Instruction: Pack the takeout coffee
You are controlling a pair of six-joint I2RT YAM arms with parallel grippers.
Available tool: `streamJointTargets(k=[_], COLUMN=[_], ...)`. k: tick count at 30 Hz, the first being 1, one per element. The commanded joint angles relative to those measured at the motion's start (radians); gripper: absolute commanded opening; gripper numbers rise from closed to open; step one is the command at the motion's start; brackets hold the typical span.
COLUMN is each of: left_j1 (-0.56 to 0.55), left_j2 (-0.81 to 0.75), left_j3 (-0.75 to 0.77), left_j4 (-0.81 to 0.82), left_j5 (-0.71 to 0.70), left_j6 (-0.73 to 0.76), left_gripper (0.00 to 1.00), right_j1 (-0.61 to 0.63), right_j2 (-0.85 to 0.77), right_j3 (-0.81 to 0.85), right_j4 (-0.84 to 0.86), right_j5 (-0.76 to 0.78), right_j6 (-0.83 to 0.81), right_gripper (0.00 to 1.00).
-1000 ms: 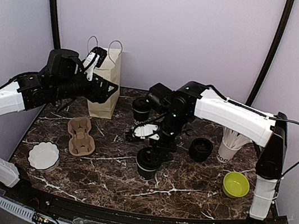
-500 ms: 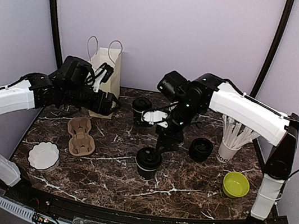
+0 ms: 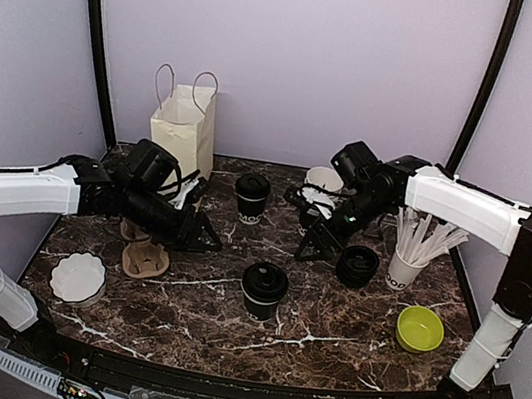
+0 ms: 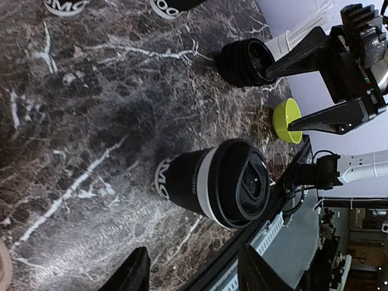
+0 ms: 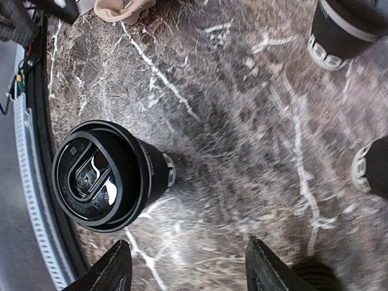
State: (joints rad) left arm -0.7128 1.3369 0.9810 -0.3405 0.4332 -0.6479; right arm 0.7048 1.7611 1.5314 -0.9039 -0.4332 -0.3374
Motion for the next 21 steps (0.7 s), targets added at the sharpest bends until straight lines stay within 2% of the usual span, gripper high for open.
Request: streamJointTargets(k=[1,5,10,15,21], left_j1=[-0.043,-0.077,-0.097,-0.109,-0.109], left_j2=[0.033,0.078,0.113,0.163,0.204], left_j3=[-0.011,0.001,-0.015,0.010,0.029], left_j4=[0.035,0.045,0.105,0.133,0.140], left_j5=[0.086,0.104,0.133,0.150,0.151], left_j6=[-0.076,-0.086,-0.127,-0.130,-0.131], left_gripper=[0.50,0.50,0.53,0.54,0.52], right_j1=[-0.009,-0.011,-0.011,-0.011,-0.011], right_j2=[0.005,0.042,0.081,0.088,0.082], right_j3=[-0.058,-0.072,-0.081,-0.082,-0.097], right_j4=[0.071,0.053,0.027,0.028,0.034], right_j5=[-0.125,-0.191,-0.272,-0.292,-0.297], right_j6=[0.103,0.107,0.093,0.095,0.095], right_gripper=[0.60,0.56,0.57,0.60,0.59])
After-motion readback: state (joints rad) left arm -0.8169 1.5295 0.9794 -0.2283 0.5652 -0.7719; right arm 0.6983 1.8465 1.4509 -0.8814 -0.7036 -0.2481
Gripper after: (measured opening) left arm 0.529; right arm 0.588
